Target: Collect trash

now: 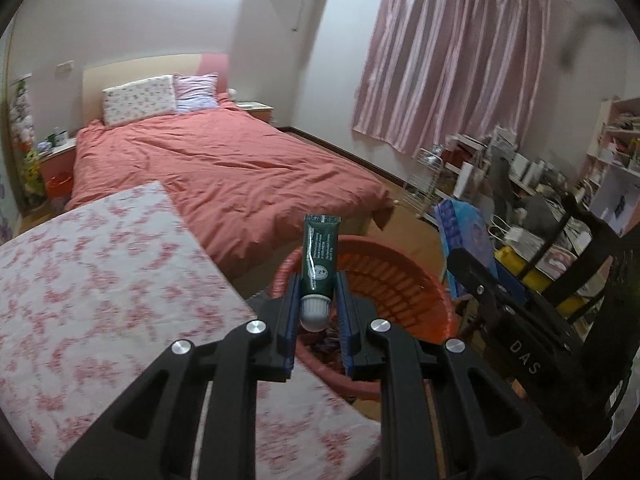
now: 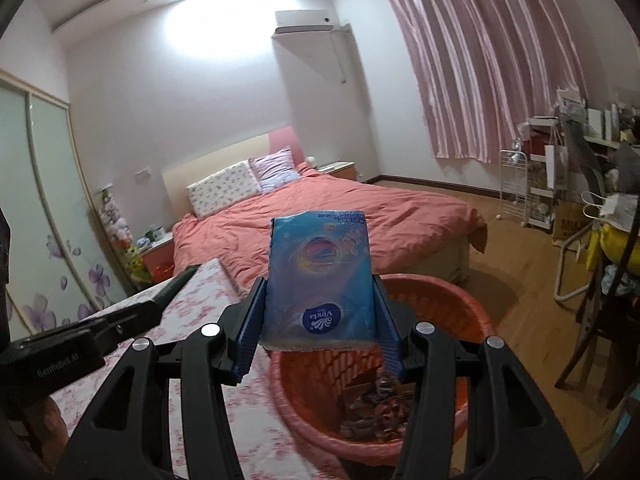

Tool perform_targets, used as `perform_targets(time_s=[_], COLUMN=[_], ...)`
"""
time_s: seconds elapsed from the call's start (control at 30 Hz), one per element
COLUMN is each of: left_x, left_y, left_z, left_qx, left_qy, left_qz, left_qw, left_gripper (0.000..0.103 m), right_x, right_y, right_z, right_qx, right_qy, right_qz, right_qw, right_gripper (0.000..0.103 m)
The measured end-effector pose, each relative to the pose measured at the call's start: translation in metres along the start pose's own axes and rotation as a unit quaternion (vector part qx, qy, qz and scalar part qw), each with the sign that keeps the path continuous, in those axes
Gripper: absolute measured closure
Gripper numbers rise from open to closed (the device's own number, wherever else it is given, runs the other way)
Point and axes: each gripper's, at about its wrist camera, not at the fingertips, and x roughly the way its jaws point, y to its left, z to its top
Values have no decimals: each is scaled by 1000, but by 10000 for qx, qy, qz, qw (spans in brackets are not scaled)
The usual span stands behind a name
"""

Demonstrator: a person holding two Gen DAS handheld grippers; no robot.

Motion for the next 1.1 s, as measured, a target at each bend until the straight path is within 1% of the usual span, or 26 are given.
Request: perform_targets(time_s=[0.2,0.3,0.43,0.5,0.53,0.57,0.67,0.73,0.77,0.8,0.83,0.87,0.9,0.93,1.0,1.07,1.1], left_x=[31,48,75,87,91,97,104,103,101,97,91,82,74,60,39,8,-9], left_y=[-24,-29,-32,-31,-30,-28,-21,-15,-13,-10,-7,-3,0,5,10,17,21], left_z=[-1,-1,-2,-3,-3,-4,-10,-14,-15,-17,-18,-19,-20,-23,-26,-32,-36], left_qx=[104,97,72,23,-5,-51,-93,-118,-131,-141,-146,-146,-144,-142,-132,-177,-216], left_qy=[181,294,481,550,593,643,742,781,778,755,714,654,596,488,322,49,-101], left_qz=[-180,-223,-224,-170,-166,-138,-19,86,130,188,265,367,446,554,704,961,1088], left_qw=[9996,9993,9986,9983,9981,9978,9972,9968,9968,9969,9970,9971,9971,9972,9969,9952,9938], left_gripper=[85,85,85,81,75,70,68,65,62,60,55,49,47,42,33,13,9], right_x=[8,13,27,32,34,35,30,24,22,20,15,11,9,-1,-8,-26,-33], right_y=[-23,-35,-49,-53,-56,-60,-59,-57,-53,-51,-46,-40,-38,-26,-15,0,4], right_z=[4,4,4,2,1,1,0,-2,-2,-2,-3,-3,-2,-4,-5,-9,-9], right_qx=[227,316,490,568,621,654,655,619,584,545,452,320,203,-95,-376,-801,-937], right_qy=[-1,15,159,247,272,285,262,231,218,205,180,165,160,144,120,15,-58], right_qz=[-3,16,145,238,239,245,181,70,-13,-74,-149,-223,-281,-428,-485,-582,-647], right_qw=[9997,9995,9986,9978,9974,9972,9973,9978,9981,9983,9987,9991,9993,9989,9980,9951,9935], right_gripper=[52,52,51,50,45,38,26,20,15,13,10,9,8,7,6,5,5])
